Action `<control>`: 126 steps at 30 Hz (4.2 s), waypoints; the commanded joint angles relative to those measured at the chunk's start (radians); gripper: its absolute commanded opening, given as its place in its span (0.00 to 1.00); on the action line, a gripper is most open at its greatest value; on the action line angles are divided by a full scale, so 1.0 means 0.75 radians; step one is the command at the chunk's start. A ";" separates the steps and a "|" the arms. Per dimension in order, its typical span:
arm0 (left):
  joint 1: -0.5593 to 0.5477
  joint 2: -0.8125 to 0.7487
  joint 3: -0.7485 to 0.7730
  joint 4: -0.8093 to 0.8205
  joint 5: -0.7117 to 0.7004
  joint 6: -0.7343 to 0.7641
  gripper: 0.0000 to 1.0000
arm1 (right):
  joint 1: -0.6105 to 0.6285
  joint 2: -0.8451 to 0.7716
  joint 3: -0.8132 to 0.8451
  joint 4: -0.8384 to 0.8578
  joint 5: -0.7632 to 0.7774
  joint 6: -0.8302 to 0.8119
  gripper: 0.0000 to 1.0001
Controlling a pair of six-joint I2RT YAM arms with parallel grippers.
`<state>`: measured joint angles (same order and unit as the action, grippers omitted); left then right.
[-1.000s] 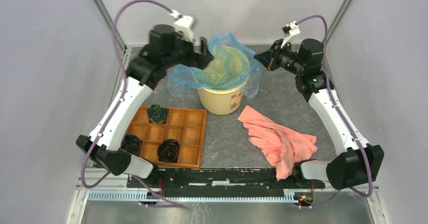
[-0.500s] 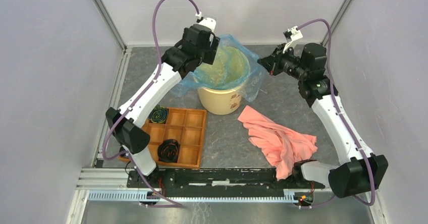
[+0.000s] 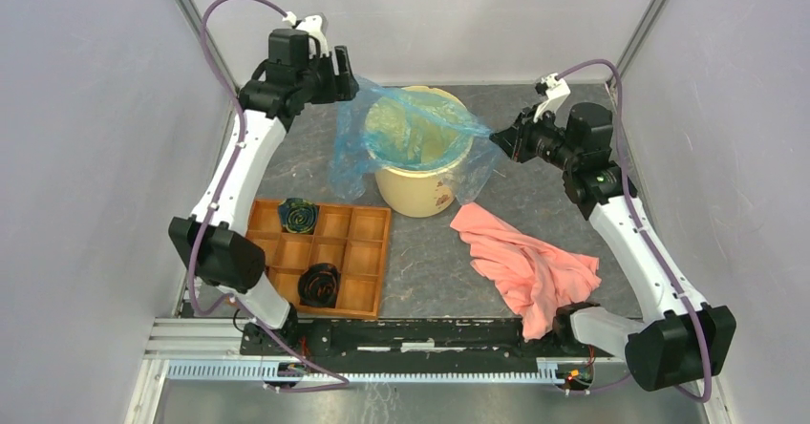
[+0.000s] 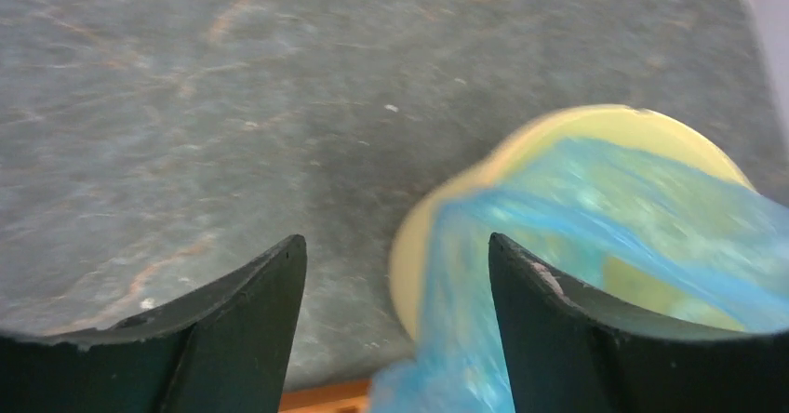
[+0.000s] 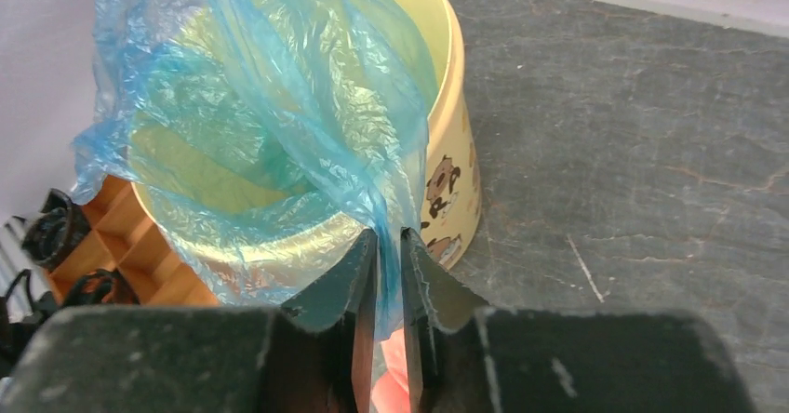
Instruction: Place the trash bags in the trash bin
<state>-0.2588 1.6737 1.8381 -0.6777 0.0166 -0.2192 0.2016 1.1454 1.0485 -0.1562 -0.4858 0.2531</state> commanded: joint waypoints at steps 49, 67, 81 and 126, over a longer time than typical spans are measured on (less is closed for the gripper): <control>0.119 -0.283 -0.559 0.336 0.298 -0.246 0.22 | 0.194 1.029 1.149 -0.088 0.142 -0.288 0.00; 0.148 -0.100 -0.718 0.621 0.361 -0.484 0.02 | 0.100 1.201 1.100 -0.095 0.077 -0.218 0.01; 0.149 -0.407 -1.140 0.726 0.492 -0.652 0.08 | 0.090 0.864 0.878 -0.331 0.332 -0.189 0.47; 0.044 -0.878 -1.758 1.176 0.662 -1.154 0.10 | 0.096 -0.079 -0.597 0.897 -0.283 0.693 0.00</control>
<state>-0.1833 0.9817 0.5182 0.0269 0.4728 -0.9810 0.2428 1.0691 0.6224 0.3164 -0.6888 0.6964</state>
